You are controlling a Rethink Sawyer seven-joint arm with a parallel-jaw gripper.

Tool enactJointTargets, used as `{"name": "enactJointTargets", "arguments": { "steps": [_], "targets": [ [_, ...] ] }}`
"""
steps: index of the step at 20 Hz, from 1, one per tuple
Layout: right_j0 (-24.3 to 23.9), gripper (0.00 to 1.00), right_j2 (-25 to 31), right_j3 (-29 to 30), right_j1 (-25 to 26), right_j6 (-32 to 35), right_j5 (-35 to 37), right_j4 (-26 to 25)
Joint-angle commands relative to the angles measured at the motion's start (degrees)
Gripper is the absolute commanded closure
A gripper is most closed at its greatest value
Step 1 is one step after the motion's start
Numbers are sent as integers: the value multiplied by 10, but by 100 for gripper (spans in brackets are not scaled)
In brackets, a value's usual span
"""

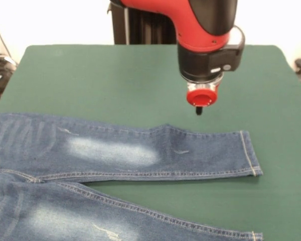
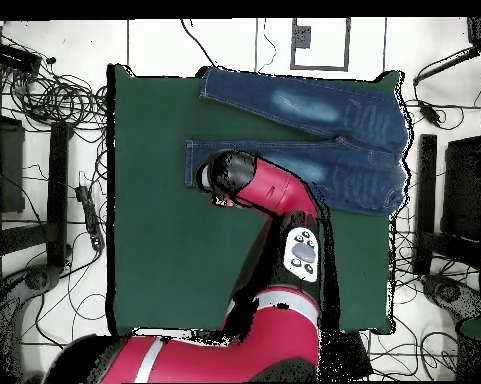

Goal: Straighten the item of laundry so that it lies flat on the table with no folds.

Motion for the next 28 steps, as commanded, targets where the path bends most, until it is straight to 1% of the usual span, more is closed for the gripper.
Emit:
{"name": "enactJointTargets", "arguments": {
  "steps": [1, 6, 10, 13, 20, 25, 28],
  "targets": [
    [-9, 100, 30, -10, 11, -6, 45, -28],
    [-21, 100, 33, -17, 8, -9, 56, -41],
    [-32, 100, 40, -50, 21, -19, 73, -53],
    [-42, 100, 45, -102, 38, -20, 107, -61],
    [-43, 100, 46, -200, 70, 14, 177, -68],
    [-33, 100, 44, -277, 102, 52, 221, -65],
    [-27, 100, 42, -307, 120, 66, 230, -61]
  ]
}}
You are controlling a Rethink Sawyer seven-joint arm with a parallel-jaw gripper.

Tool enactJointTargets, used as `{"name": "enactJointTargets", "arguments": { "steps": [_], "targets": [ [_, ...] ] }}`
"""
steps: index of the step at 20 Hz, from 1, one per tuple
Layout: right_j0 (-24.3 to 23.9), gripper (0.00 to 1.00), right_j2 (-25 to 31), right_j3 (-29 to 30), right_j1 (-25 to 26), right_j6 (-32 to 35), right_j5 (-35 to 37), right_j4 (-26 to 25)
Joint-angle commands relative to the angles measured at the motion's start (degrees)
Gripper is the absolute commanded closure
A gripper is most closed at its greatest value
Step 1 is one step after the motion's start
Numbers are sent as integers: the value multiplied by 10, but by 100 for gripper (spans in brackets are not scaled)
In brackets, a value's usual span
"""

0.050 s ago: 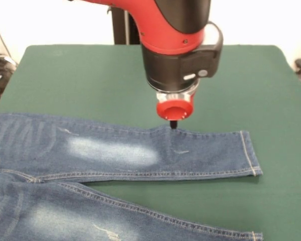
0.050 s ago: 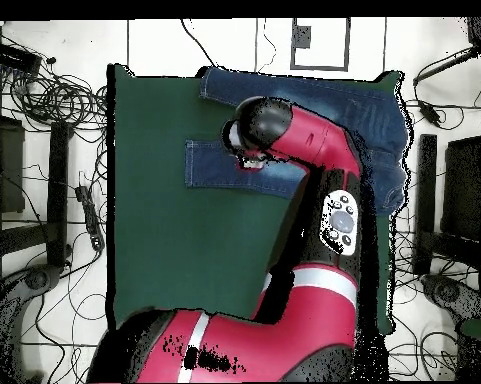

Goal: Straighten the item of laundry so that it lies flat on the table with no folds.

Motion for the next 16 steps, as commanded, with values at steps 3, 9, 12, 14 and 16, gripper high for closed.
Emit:
{"name": "enactJointTargets", "arguments": {
  "steps": [3, 9, 12, 14, 16],
  "targets": [
    [26, 100, 39, -99, 86, 77, 75, 5],
    [37, 100, 36, -120, 111, 100, 67, 15],
    [45, 100, 35, -114, 121, 112, 44, 20],
    [52, 100, 35, -106, 127, 121, 20, 23],
    [58, 100, 33, -97, 133, 128, -5, 25]
  ]
}}
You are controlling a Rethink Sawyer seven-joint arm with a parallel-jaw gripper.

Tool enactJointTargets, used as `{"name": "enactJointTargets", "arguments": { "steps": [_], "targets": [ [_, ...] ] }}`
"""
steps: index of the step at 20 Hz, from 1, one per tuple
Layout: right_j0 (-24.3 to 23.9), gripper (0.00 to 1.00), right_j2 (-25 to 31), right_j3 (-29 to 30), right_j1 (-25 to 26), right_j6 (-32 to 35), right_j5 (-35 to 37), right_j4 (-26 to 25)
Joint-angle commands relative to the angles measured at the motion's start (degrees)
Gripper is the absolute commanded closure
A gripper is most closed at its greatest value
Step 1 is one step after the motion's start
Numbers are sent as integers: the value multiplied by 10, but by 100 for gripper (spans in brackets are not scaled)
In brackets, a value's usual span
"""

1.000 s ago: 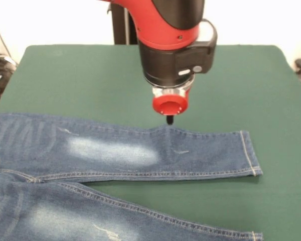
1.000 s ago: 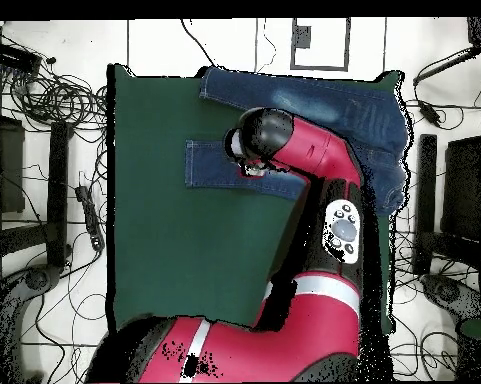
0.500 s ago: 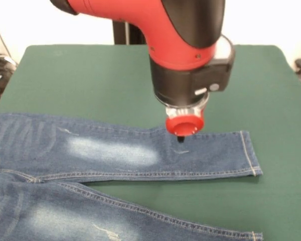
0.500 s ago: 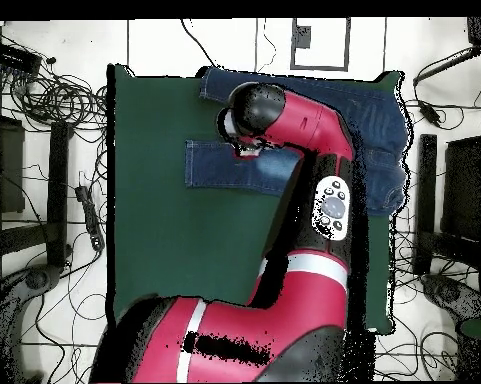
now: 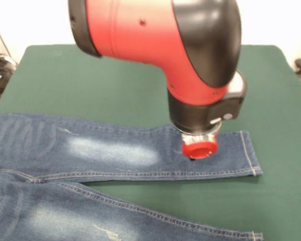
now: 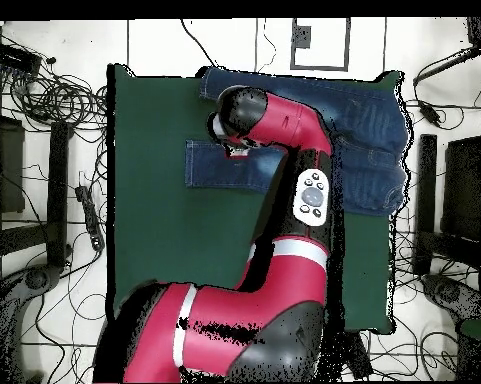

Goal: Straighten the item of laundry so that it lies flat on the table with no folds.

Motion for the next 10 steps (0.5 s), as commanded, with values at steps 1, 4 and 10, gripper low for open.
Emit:
{"name": "enactJointTargets", "arguments": {
  "steps": [1, 4, 10],
  "targets": [
    [40, 100, 33, 25, 34, 132, -41, 24],
    [48, 100, 34, 45, 31, 143, -61, 32],
    [83, 100, 39, 82, 22, 201, -96, 74]
  ]
}}
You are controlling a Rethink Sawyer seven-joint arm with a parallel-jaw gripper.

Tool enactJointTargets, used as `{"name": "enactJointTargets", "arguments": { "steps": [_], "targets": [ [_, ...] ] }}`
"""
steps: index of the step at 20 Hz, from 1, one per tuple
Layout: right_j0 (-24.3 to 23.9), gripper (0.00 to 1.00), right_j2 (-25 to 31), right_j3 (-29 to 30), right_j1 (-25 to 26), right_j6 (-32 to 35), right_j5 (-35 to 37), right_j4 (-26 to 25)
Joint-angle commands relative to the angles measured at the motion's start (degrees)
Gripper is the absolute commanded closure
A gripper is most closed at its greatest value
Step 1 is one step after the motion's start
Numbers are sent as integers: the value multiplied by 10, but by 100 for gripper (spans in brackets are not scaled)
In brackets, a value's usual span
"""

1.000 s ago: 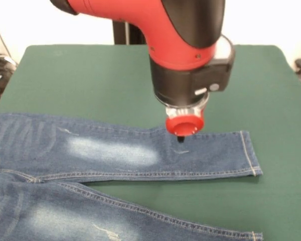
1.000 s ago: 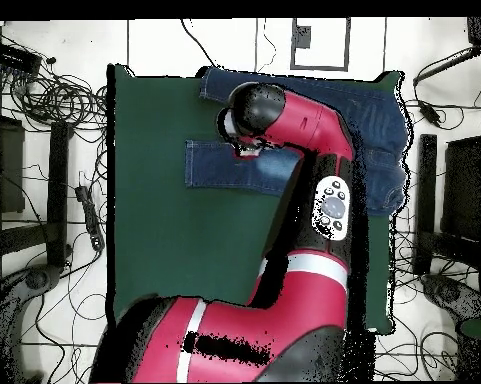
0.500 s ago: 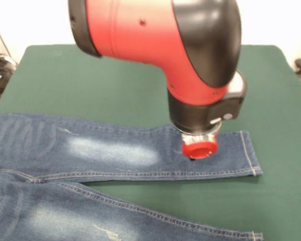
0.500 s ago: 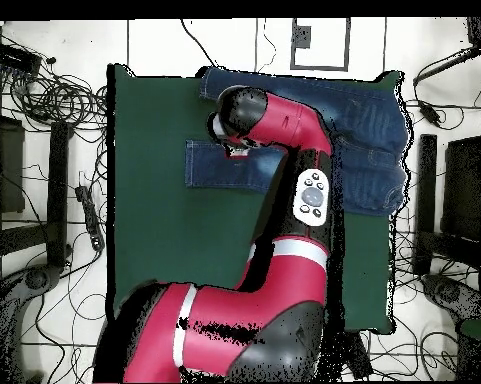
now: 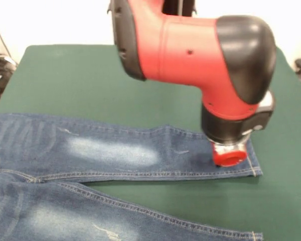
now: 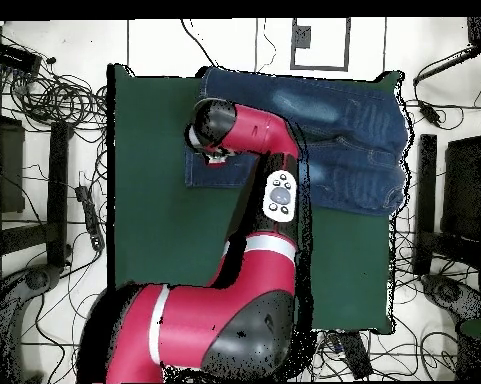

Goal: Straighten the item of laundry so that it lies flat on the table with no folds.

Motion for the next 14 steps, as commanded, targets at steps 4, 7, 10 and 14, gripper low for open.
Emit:
{"name": "enactJointTargets", "arguments": {
  "steps": [4, 7, 10, 14],
  "targets": [
    [69, 100, 30, 79, 7, 241, -86, 88],
    [84, 100, 30, 77, 18, 266, -105, 116],
    [105, 100, 17, 58, 35, 302, -107, 140],
    [116, 100, -1, 46, 47, 309, -102, 154]
  ]
}}
